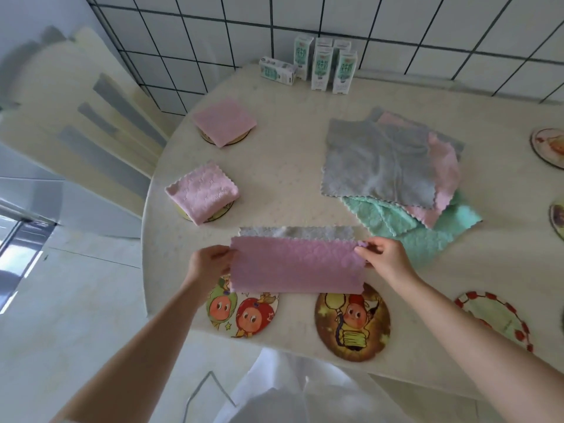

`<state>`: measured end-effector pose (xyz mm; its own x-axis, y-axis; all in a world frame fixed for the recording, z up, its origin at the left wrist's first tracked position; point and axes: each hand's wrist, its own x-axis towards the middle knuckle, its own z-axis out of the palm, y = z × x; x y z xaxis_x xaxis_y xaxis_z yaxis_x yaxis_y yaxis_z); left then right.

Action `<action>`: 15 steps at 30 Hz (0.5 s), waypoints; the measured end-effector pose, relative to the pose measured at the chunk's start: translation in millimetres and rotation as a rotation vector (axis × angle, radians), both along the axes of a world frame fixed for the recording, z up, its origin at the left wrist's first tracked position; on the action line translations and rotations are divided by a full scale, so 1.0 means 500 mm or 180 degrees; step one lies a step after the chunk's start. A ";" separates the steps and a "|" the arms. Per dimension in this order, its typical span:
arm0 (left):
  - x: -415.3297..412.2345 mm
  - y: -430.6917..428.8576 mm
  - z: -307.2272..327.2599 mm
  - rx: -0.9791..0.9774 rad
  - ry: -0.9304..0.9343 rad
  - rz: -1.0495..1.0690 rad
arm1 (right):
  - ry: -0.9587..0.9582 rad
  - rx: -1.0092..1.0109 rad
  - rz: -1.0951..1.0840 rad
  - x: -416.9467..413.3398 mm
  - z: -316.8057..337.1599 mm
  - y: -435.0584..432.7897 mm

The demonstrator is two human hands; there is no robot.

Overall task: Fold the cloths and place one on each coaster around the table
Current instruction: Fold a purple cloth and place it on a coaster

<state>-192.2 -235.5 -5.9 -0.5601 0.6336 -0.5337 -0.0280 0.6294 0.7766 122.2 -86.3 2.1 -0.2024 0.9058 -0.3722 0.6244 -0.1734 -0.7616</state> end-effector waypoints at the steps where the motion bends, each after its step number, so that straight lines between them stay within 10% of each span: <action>1: -0.002 0.017 -0.006 -0.0026 -0.0057 0.0093 | 0.0022 -0.0103 -0.0110 -0.009 -0.010 0.017; 15: -0.022 0.093 -0.084 -0.0678 0.0622 -0.0315 | -0.0209 -0.0604 -0.0342 -0.059 -0.096 0.122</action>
<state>-203.0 -188.9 -47.6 -0.6064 0.5757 -0.5485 0.1786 0.7708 0.6115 92.6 -25.4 -46.0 -0.0783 0.8334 -0.5472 0.6417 -0.3779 -0.6674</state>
